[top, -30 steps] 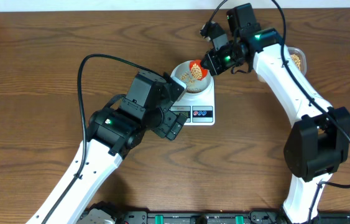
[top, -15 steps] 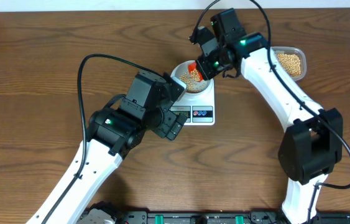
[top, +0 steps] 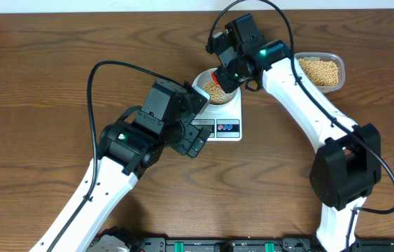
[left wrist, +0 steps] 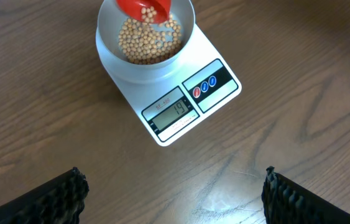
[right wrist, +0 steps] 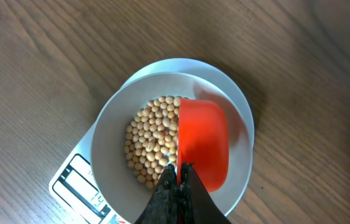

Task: Scoop item into bowl and weigh 50g on scale
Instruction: 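Tip the red scoop to pour peas into the white bowl, then move the empty scoop back right to the pea tub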

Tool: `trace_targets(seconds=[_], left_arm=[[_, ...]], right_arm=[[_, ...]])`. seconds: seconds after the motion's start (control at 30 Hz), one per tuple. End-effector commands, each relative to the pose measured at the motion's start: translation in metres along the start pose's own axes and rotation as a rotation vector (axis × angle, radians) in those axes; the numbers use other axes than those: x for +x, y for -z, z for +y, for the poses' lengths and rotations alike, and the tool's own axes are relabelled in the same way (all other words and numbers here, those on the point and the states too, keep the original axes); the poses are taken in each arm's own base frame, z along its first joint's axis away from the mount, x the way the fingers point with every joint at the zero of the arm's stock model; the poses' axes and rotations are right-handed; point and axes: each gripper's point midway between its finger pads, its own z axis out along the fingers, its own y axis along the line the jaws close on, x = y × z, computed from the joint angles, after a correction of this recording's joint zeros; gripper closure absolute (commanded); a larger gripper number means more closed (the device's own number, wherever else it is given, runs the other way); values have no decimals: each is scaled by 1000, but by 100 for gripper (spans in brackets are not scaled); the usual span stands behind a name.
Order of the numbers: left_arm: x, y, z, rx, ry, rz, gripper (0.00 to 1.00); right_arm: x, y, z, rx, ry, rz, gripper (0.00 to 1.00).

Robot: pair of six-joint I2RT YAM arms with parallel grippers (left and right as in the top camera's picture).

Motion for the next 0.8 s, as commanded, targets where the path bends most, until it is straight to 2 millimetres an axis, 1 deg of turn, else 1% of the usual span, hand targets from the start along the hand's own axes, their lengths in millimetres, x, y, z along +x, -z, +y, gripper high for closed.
trace_targets(seconds=[0.0, 0.33, 0.47, 0.53, 0.63, 0.7, 0.77], left_arm=[[-2, 0, -1, 11, -16, -3, 8], [-2, 0, -1, 11, -16, -3, 8], [-2, 0, -1, 11, -16, -3, 8], [-2, 0, -1, 11, -16, -3, 8], [-2, 0, -1, 11, -16, -3, 8], [-2, 0, -1, 11, -16, -3, 8], [-2, 0, -1, 11, -16, -3, 8]], right_arm=[[-11, 22, 1, 27, 27, -47, 99], [-17, 36, 3, 33, 60, -78, 99], [-18, 38, 3, 34, 57, -83, 99], [-18, 39, 2, 34, 37, -84, 99], [-18, 43, -1, 29, -44, -90, 99], [-19, 48, 6, -16, -57, -100, 99], [-22, 58, 12, -51, -73, -120, 99]])
